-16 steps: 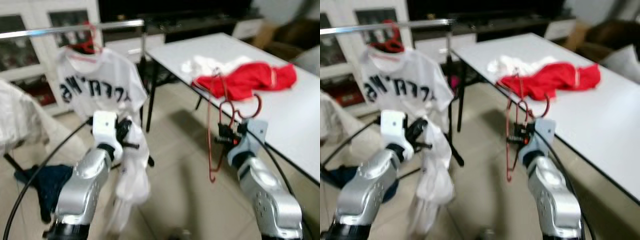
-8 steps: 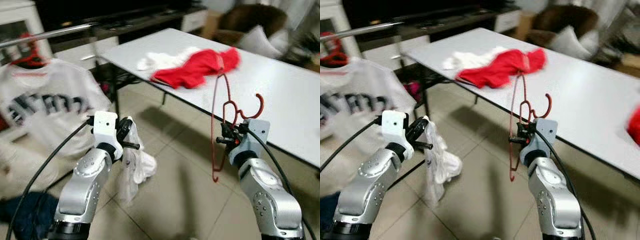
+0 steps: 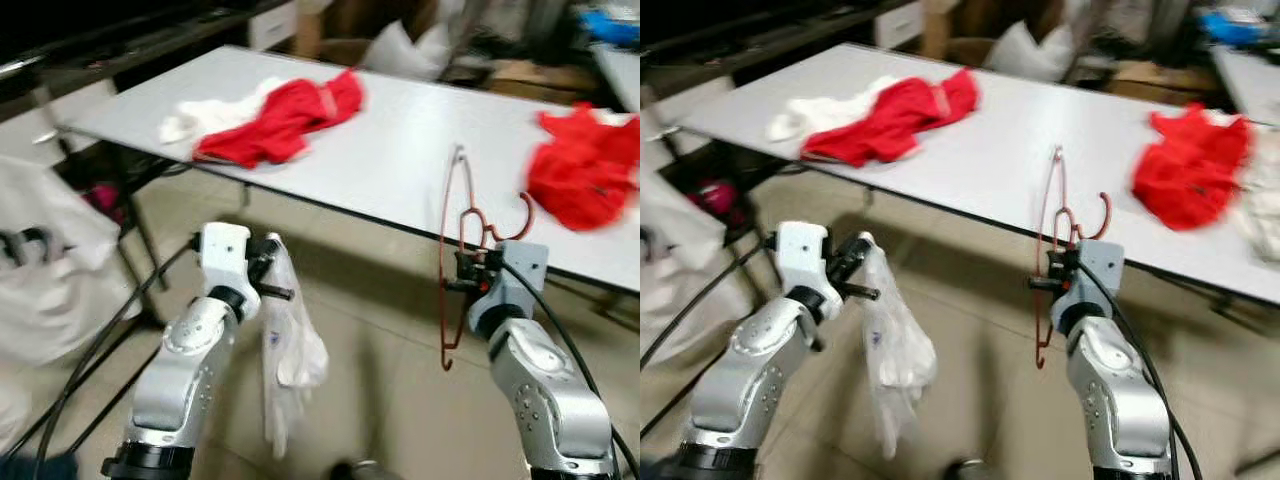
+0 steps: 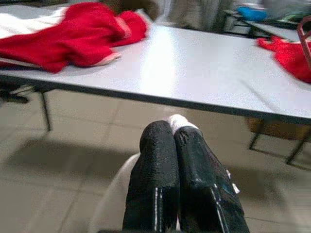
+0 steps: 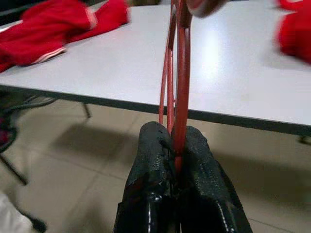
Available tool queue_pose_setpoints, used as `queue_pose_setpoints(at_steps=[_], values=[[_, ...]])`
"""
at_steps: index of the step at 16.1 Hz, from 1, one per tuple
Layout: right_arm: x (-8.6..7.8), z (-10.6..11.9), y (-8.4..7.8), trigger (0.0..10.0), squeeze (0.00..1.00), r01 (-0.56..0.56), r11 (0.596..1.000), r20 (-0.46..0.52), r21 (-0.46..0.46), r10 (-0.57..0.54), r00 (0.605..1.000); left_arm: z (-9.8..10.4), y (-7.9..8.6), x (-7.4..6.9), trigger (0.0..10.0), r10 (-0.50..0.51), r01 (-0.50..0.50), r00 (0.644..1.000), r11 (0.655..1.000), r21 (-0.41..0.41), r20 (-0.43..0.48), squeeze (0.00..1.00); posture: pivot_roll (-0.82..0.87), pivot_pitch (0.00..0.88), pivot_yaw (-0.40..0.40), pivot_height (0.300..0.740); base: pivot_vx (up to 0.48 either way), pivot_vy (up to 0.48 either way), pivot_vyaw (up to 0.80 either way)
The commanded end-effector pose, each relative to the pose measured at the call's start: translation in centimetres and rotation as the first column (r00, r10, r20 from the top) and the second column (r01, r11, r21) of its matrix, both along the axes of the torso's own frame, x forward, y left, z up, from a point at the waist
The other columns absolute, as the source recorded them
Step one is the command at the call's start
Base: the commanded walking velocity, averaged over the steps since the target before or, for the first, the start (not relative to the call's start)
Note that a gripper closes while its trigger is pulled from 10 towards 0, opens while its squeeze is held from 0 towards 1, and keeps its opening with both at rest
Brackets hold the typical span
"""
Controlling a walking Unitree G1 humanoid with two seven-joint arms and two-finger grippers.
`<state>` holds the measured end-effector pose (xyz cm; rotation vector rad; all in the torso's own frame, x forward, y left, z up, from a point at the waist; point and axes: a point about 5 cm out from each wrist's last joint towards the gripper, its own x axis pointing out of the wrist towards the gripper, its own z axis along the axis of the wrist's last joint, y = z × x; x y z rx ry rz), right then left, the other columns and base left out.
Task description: Hang hanger
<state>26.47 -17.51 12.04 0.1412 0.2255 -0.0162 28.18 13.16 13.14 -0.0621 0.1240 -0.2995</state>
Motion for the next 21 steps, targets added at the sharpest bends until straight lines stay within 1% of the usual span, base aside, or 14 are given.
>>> queue_pose_setpoints(at_steps=[1, 3, 5, 15, 16, 17, 21], values=[[0.01, 0.30, 0.22, 10.0, 0.00, -0.009, 1.000, 0.011, 0.001, 0.009, 1.000, 1.03, 0.36, 0.22, 10.0, 0.006, -0.007, 0.999, 1.000, 0.011, 0.054, 0.00, -0.09, 0.000, -0.004, 0.740, 0.000, 0.000, -0.76], [0.00, 0.32, 0.24, 10.0, 0.00, -0.011, 1.000, 0.014, 0.003, 0.011, 1.000, 1.15, 0.32, 0.25, 10.0, 0.004, -0.005, 0.998, 1.000, 0.010, 0.060, 0.00, -0.09, 0.000, -0.003, 0.740, 0.000, 0.000, -0.63], [-0.04, 0.45, 0.22, 10.0, 0.00, -0.008, 1.000, 0.023, 0.009, 0.007, 1.000, 1.14, 0.23, 0.27, 10.0, -0.001, 0.000, 0.998, 1.000, 0.014, 0.059, 0.00, -0.09, 0.000, 0.000, 0.740, 0.000, -0.120, 0.00], [0.03, 0.40, 0.15, 10.0, 0.00, 0.000, 1.000, 0.019, 0.008, 0.000, 1.000, 1.06, 0.07, 0.25, 10.0, -0.023, 0.021, 0.998, 0.999, 0.036, 0.061, 0.00, -0.09, 0.000, 0.000, 0.740, 0.000, -0.293, 0.00], [0.04, 0.39, 0.16, 10.0, 0.00, 0.000, 1.000, 0.018, 0.010, 0.000, 1.000, 1.10, 0.06, 0.26, 10.0, -0.024, 0.022, 0.998, 0.999, 0.036, 0.065, 0.00, -0.09, 0.000, 0.000, 0.740, 0.000, -0.251, 0.00], [0.04, 0.37, 0.17, 10.0, 0.00, -0.001, 1.000, 0.015, 0.010, 0.001, 1.000, 0.96, 0.11, 0.30, 10.0, -0.011, 0.010, 0.999, 1.000, 0.021, 0.048, 0.00, -0.09, 0.000, 0.000, 0.740, 0.000, 0.000, 0.00], [0.02, 0.29, 0.20, 10.0, 0.00, -0.004, 1.000, 0.010, 0.012, 0.004, 1.000, 1.04, 0.22, 0.44, 10.0, -0.008, 0.008, 0.999, 1.000, 0.016, 0.048, 0.00, -0.09, 0.000, 0.001, 0.740, 0.000, 0.000, -0.80]])
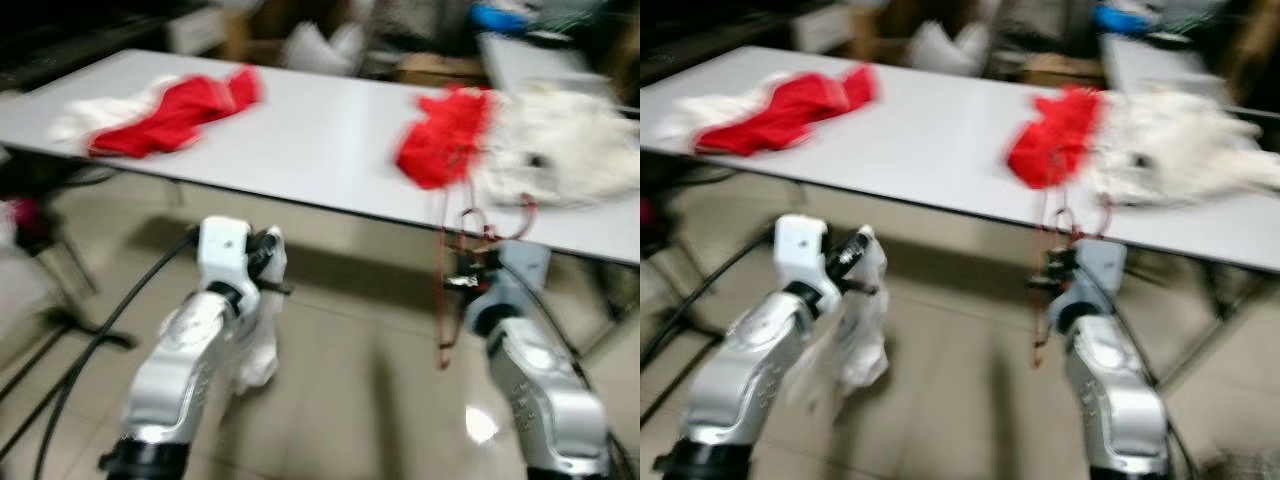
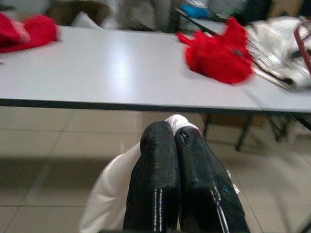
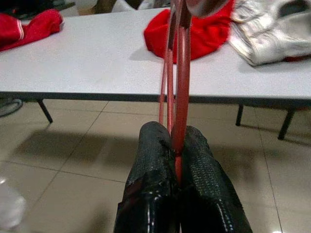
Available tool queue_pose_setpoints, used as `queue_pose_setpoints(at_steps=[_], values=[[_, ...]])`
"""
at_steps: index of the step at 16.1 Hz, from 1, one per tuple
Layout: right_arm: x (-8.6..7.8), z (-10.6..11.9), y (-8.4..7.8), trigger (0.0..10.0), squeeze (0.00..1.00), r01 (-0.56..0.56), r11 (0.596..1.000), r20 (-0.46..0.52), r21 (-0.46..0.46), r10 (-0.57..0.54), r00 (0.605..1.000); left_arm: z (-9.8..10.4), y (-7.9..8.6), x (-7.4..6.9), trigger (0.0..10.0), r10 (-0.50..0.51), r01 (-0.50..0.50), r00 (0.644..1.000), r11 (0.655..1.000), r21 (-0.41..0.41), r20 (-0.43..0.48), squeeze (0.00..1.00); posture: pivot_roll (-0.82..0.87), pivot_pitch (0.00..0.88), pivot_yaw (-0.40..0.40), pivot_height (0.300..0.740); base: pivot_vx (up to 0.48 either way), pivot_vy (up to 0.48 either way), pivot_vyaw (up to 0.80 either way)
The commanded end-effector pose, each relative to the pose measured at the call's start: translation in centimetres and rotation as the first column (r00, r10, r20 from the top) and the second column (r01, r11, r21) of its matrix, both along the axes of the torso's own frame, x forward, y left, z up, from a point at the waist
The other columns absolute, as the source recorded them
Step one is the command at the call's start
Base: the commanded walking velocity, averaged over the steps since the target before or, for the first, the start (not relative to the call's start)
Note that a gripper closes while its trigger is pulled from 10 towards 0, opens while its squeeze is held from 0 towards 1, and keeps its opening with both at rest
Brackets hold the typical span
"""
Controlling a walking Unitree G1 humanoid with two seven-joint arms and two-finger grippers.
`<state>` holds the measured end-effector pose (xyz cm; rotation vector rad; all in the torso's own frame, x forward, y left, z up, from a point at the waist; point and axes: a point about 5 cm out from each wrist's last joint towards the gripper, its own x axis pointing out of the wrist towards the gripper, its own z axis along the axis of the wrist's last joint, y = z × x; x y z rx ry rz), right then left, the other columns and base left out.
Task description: Hang hanger
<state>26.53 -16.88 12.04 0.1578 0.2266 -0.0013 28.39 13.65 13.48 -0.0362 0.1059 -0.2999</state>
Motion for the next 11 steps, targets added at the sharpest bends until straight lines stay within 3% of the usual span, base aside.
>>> queue_pose_setpoints(at_steps=[1, 11], values=[[-0.05, 0.27, -0.44, 10.0, 0.00, 0.011, 1.000, 0.009, -0.007, -0.010, 1.000, 0.75, -0.24, 0.25, 10.0, -0.007, 0.008, 1.000, 1.000, -0.015, 0.028, 0.00, -0.09, 0.000, 0.001, 0.740, 0.000, 0.000, 0.00], [-0.12, 0.24, -0.34, 10.0, 0.00, 0.005, 1.000, 0.006, -0.024, -0.005, 1.000, 0.88, -0.15, 0.10, 10.0, -0.031, 0.032, 0.999, 0.999, -0.023, 0.039, 0.00, -0.09, 0.000, 0.001, 0.740, 0.000, 0.000, 0.00]])
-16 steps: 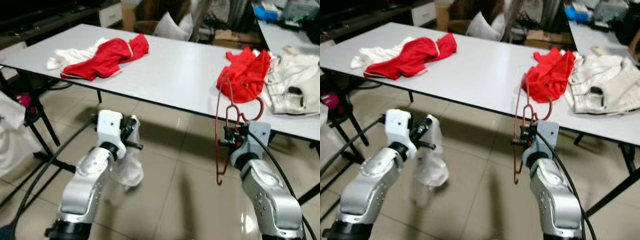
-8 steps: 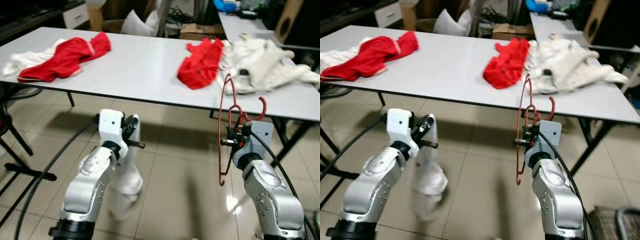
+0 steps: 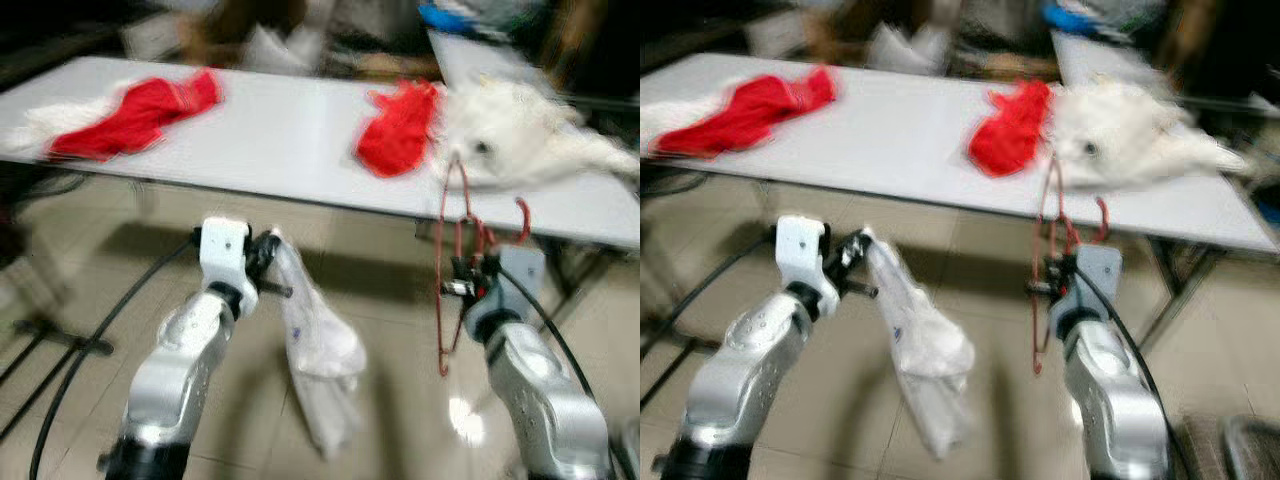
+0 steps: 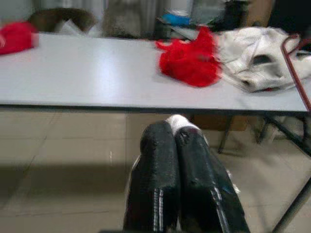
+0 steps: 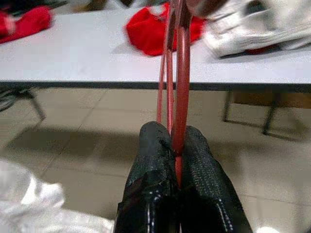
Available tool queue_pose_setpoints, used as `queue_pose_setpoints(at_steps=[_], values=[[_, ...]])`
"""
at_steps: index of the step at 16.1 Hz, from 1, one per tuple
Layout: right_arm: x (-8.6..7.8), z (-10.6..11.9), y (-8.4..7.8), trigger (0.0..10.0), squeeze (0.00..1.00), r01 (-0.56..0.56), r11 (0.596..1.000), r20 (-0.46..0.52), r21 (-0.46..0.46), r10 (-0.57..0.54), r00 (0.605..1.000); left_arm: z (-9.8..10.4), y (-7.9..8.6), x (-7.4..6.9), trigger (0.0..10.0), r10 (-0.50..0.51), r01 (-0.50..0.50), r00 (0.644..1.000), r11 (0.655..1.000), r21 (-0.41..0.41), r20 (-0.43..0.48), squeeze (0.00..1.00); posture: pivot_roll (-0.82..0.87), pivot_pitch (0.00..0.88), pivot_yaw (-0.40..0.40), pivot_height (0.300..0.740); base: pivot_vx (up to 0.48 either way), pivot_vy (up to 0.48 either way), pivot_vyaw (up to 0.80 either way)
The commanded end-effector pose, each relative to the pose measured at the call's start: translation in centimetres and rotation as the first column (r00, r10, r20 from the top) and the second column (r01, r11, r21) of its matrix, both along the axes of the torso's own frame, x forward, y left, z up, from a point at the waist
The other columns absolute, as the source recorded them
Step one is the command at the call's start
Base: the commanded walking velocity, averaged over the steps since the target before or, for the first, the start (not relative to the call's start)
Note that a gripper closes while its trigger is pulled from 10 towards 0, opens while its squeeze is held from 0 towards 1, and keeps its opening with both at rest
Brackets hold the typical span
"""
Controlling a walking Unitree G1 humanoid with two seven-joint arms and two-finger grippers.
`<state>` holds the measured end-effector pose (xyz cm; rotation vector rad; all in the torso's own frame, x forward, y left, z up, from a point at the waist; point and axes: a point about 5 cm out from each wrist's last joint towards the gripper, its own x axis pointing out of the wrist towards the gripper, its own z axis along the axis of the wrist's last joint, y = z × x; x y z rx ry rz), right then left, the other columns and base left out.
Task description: Hang hanger
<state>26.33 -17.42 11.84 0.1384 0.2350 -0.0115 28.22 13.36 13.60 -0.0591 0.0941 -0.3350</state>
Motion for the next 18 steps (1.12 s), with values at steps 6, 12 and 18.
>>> queue_pose_setpoints(at_steps=[6, 12, 18], values=[[0.11, 0.40, 0.22, 10.0, 0.00, -0.005, 1.000, 0.013, -0.003, 0.005, 1.000, 0.75, -0.05, 0.28, 10.0, -0.013, 0.013, 1.000, 1.000, -0.003, 0.028, 0.00, -0.09, 0.000, 0.002, 0.740, 0.000, 0.000, -0.36], [0.15, 0.41, 0.17, 10.0, 0.00, -0.004, 1.000, 0.014, -0.011, 0.005, 1.000, 0.76, -0.05, 0.30, 10.0, -0.014, 0.014, 1.000, 1.000, -0.009, 0.027, 0.00, -0.09, 0.000, 0.002, 0.740, 0.000, 0.000, 0.00], [0.17, 0.36, 0.31, 10.0, 0.00, -0.013, 1.000, 0.010, -0.008, 0.013, 1.000, 0.84, -0.05, 0.29, 10.0, -0.020, 0.021, 0.999, 1.000, -0.016, 0.028, 0.00, -0.09, 0.000, 0.002, 0.740, 0.213, 0.000, -0.27]])
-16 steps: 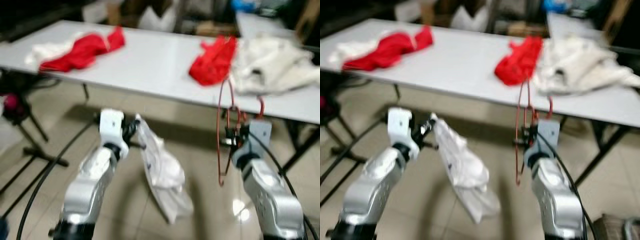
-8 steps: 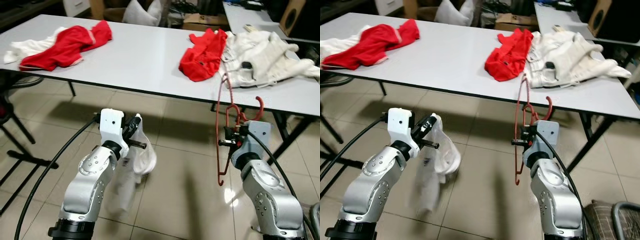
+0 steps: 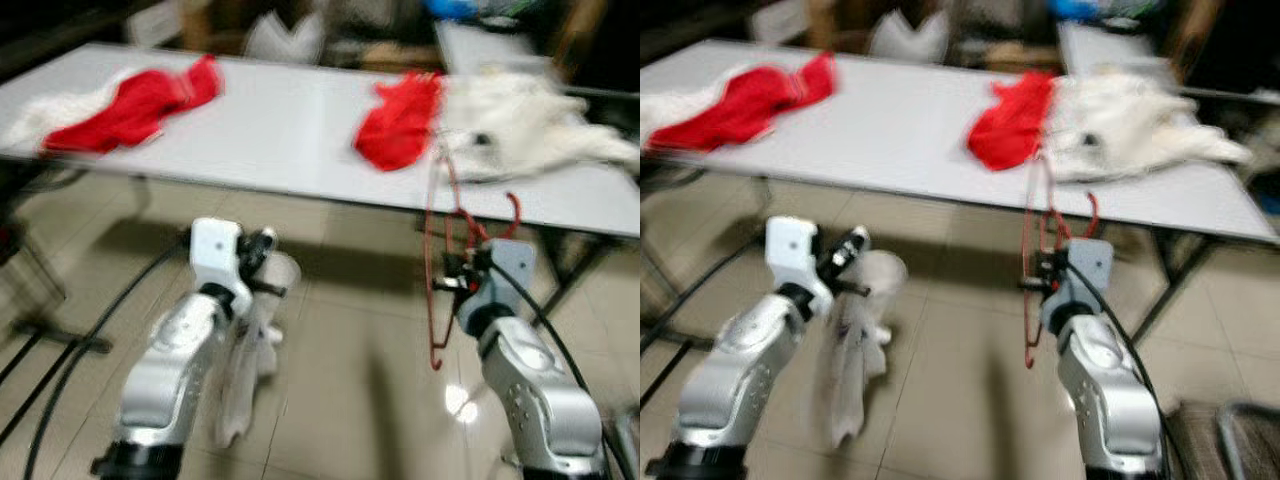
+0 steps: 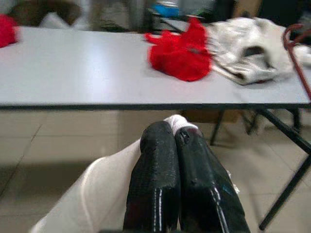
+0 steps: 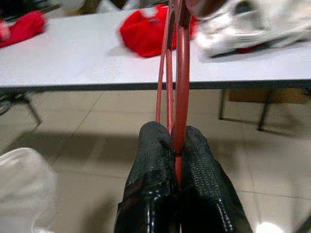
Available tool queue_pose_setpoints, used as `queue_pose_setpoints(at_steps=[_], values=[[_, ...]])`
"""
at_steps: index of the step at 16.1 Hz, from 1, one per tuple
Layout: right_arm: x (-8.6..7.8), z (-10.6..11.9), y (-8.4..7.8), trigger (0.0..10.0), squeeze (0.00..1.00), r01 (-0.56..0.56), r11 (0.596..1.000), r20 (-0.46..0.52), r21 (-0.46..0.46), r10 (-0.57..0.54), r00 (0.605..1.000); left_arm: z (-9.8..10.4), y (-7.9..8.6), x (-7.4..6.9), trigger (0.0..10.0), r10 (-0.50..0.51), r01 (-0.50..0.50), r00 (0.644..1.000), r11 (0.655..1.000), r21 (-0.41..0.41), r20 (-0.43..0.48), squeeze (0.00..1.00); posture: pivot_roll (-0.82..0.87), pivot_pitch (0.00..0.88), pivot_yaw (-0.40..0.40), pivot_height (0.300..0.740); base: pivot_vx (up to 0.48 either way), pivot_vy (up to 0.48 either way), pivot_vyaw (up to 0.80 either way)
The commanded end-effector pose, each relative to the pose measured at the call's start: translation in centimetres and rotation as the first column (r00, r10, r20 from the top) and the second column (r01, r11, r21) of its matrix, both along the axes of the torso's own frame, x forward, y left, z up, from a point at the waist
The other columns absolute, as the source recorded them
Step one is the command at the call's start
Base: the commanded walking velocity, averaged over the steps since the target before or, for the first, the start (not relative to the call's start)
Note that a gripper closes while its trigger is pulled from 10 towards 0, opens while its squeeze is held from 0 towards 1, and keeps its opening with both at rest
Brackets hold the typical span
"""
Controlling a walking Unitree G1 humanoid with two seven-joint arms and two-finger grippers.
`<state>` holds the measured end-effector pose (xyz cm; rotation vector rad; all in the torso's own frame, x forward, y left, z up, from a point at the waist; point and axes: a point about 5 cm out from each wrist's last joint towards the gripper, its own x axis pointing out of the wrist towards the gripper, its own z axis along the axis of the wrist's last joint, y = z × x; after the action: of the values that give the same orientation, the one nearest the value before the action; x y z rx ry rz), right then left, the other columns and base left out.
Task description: Hang hanger
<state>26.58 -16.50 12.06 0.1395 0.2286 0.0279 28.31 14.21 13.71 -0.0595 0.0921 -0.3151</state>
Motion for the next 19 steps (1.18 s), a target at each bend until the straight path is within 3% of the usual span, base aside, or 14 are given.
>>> queue_pose_setpoints(at_steps=[1, 15, 19], values=[[-0.1, 0.1, -0.6, 10.0, 0.00, 0.025, 1.000, 0.000, -0.016, -0.025, 1.000, 0.7, -0.9, 0.2, 10.0, -0.042, 0.043, 0.999, 0.999, -0.017, 0.027, 0.00, -0.09, 0.000, 0.002, 0.740, 0.285, 0.000, -0.80], [-0.1, 0.3, -0.7, 10.0, 0.00, 0.026, 0.999, 0.011, -0.033, -0.026, 1.000, 0.8, -1.0, 0.2, 10.0, -0.048, 0.049, 0.998, 0.999, -0.022, 0.028, 0.00, -0.09, 0.000, 0.000, 0.740, 0.310, 0.000, -0.05], [0.5, 1.8, -1.6, 10.0, 0.00, -0.022, 0.992, 0.071, -0.125, 0.031, 0.997, 1.3, -1.2, 0.4, 10.0, -0.054, 0.055, 0.997, 0.998, -0.018, 0.046, 0.00, -0.11, 0.000, -0.002, 0.740, 0.313, 0.000, 0.00]])
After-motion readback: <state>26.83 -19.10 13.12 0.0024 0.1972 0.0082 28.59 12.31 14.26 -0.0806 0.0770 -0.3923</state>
